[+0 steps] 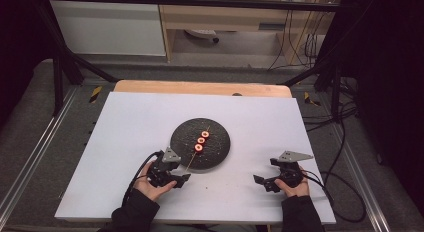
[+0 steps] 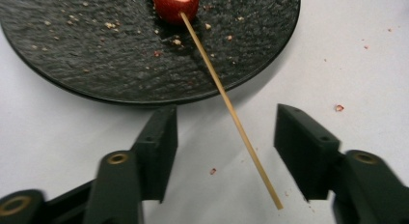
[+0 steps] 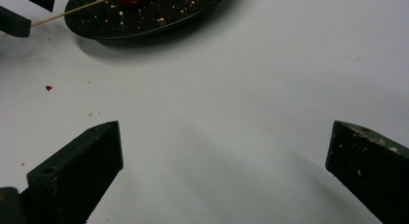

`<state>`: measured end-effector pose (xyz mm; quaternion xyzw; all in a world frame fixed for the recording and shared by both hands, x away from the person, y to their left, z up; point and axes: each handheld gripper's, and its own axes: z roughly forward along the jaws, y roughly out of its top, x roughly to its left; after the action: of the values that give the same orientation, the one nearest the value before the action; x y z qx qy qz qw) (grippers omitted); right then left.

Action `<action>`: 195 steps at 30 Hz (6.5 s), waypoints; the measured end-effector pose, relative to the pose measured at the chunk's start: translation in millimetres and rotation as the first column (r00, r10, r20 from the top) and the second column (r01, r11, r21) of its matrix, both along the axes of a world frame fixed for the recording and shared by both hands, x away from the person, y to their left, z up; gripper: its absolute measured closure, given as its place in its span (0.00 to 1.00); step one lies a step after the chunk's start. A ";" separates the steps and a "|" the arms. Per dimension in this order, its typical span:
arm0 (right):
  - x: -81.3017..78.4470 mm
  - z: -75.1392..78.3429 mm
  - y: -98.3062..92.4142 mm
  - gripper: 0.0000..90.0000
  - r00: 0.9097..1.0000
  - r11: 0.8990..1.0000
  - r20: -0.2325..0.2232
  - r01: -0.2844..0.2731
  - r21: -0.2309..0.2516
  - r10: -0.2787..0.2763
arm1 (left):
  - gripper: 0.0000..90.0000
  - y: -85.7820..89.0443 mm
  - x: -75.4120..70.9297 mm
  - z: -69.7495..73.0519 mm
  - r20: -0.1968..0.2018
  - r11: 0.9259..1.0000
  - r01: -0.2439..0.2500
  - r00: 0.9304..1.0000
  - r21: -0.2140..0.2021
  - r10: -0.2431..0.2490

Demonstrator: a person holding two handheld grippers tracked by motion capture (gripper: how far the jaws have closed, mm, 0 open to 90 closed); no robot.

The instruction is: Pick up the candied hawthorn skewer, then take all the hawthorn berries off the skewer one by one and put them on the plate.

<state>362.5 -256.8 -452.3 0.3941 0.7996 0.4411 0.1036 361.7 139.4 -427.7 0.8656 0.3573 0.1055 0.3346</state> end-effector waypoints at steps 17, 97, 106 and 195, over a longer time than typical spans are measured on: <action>-0.1 0.2 0.7 0.01 1.000 1.000 -0.002 0.003 -0.001 -0.003 | 0.84 -17.9 1.3 -0.6 -0.037 0.995 -0.089 0.995 0.052 0.091; 5.9 37.1 87.2 0.01 0.999 0.998 0.031 -0.023 0.057 0.021 | 0.98 61.0 -39.9 -2.0 0.188 0.971 0.000 0.981 -0.237 0.046; 24.3 52.3 117.9 0.04 0.999 0.994 0.031 -0.015 0.104 0.012 | 0.98 58.2 -42.2 -2.2 0.193 0.973 0.012 0.981 -0.230 0.033; 112.5 66.6 111.9 0.71 0.980 0.934 -0.108 0.194 0.299 -0.169 | 0.98 61.4 -55.5 0.1 0.248 0.964 0.026 0.968 -0.266 0.042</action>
<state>475.0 -144.8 -385.7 0.4951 0.6847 0.5326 0.0491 306.1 200.8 -427.6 0.7908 0.3265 0.1666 0.4902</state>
